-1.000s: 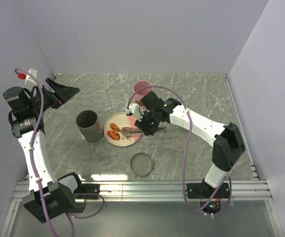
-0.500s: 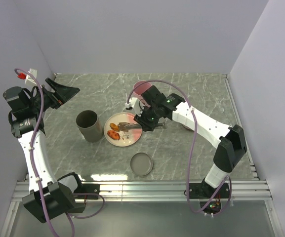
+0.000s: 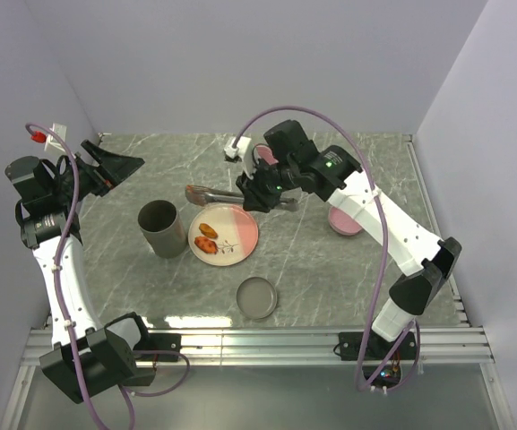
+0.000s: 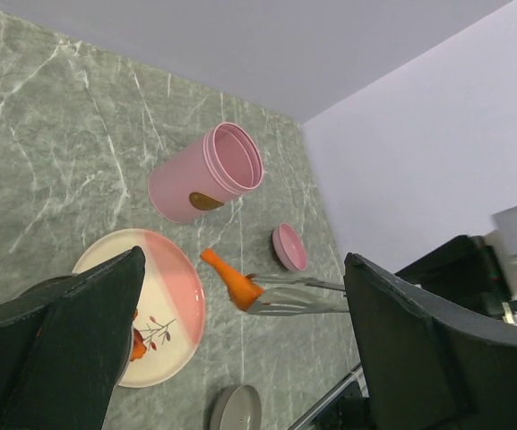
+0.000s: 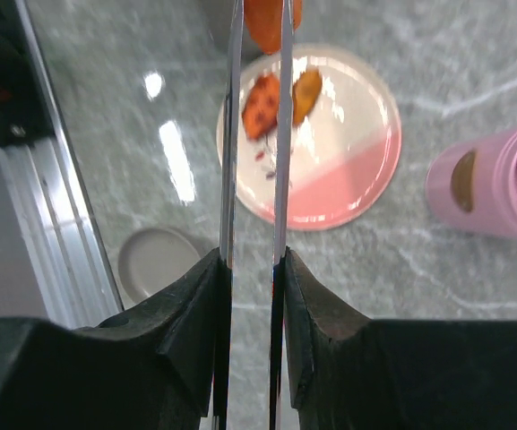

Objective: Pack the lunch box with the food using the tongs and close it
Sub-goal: Place the fake food in the packing box.

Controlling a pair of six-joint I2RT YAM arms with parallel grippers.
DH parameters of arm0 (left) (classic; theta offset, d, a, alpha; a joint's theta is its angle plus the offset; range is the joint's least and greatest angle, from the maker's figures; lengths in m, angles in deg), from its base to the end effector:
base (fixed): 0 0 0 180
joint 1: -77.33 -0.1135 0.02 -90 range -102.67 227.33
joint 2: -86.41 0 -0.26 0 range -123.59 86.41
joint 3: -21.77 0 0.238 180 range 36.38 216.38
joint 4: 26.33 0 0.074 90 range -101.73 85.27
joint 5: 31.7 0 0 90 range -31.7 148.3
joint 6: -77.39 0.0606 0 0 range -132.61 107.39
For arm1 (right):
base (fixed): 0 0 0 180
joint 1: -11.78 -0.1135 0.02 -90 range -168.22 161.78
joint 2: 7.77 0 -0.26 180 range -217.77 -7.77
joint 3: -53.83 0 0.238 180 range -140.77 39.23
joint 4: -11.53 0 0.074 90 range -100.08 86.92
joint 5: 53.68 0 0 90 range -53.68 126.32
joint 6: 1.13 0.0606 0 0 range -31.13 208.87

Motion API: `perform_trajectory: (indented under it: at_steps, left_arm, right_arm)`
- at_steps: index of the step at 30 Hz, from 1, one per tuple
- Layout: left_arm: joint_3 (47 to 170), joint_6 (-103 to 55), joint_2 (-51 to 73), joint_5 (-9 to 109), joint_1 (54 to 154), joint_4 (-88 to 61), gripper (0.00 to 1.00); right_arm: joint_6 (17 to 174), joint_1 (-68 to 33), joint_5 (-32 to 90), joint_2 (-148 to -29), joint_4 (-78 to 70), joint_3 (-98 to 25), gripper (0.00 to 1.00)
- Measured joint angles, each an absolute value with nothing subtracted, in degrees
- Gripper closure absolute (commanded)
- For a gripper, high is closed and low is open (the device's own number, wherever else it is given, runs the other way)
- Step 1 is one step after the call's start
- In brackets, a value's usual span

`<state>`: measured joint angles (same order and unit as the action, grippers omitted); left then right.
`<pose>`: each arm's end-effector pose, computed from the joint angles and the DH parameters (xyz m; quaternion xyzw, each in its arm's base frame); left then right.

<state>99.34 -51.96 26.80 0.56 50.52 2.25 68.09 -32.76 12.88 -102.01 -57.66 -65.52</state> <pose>0.2189 0.0532 0.3916 -0.1094 0.7329 -0.4304 0.5153 0.2310 0.2612 0.3836 -0.5533 0.7163 0.2617 0.3353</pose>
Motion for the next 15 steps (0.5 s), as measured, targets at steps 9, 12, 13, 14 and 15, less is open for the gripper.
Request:
perform_trajectory:
  at_steps: [9,12,13,14,15]
  left_arm:
    - [99.34,-52.77,26.03,0.54,50.52,1.81,0.01]
    - [99.40,-52.77,25.75,0.54,50.52,1.40,0.01]
    - [99.40,-52.75,25.68,0.54,50.52,1.40,0.01]
    - [99.40,-52.73,25.66,0.54,50.52,1.42,0.01]
    - [99.40,-52.69,25.66,0.54,50.52,1.42,0.01]
  right_arm:
    - [70.91,-36.34,10.58,-108.54,-57.20,-76.40,0.78]
    - [71.63,-37.65,10.25,-111.62,-56.79,-78.04,0.78]
    - [71.89,-38.07,10.12,-112.76,-56.75,-78.50,0.78]
    - [72.11,-38.37,10.10,-113.66,-56.66,-78.81,0.77]
    - [72.31,-38.57,10.10,-114.23,-56.59,-78.96,0.77]
